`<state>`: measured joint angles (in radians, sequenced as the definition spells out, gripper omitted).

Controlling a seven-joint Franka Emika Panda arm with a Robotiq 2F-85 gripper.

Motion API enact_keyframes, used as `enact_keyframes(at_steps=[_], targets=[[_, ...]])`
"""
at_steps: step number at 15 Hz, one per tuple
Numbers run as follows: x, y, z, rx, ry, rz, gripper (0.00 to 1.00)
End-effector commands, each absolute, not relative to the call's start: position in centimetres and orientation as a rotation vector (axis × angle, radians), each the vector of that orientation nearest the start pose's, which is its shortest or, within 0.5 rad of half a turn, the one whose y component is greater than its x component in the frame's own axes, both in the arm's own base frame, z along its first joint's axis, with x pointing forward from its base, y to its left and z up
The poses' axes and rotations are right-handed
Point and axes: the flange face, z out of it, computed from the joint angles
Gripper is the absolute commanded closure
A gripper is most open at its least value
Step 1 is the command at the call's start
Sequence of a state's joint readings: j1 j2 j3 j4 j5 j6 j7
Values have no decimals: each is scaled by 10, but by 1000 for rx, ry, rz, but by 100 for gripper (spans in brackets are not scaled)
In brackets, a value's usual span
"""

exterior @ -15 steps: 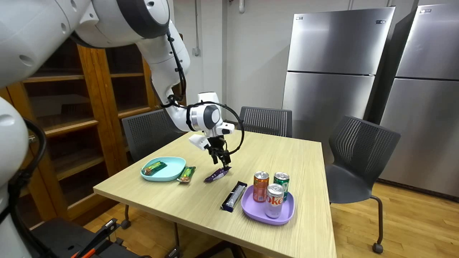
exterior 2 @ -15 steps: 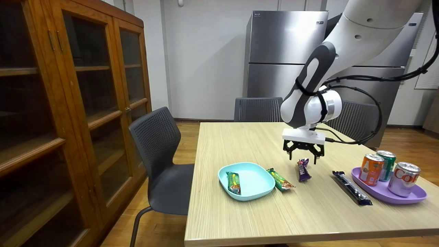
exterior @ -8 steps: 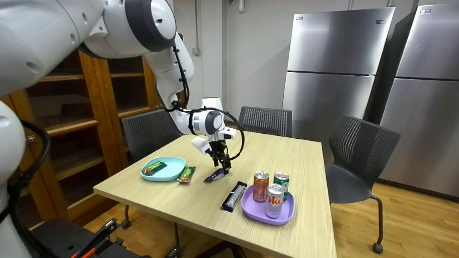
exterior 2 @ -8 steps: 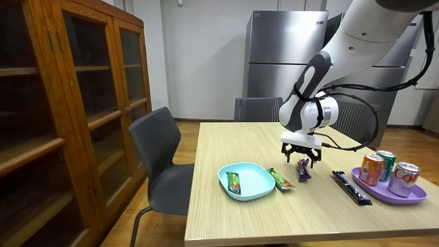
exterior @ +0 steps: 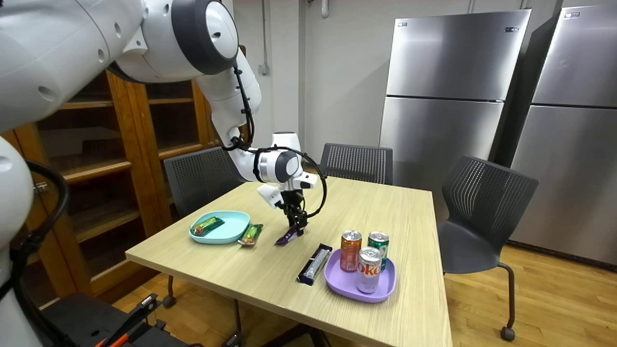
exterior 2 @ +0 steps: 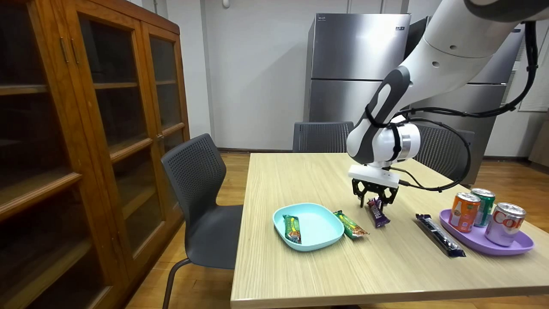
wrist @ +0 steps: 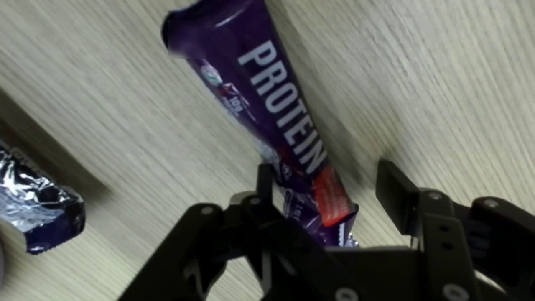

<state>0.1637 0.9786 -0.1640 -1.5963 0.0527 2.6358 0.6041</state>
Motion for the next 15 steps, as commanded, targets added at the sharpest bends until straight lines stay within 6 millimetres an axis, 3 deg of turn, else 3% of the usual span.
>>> enact_keyframes(at_steps=[1,5,11,15], targets=[[687,6,71,-3059,902,-162,66],[688,9,78,-3075,899,-191,96],[688,30,111,-3087,789,-296,96],[685,57,137,-3119,649,-359,96]])
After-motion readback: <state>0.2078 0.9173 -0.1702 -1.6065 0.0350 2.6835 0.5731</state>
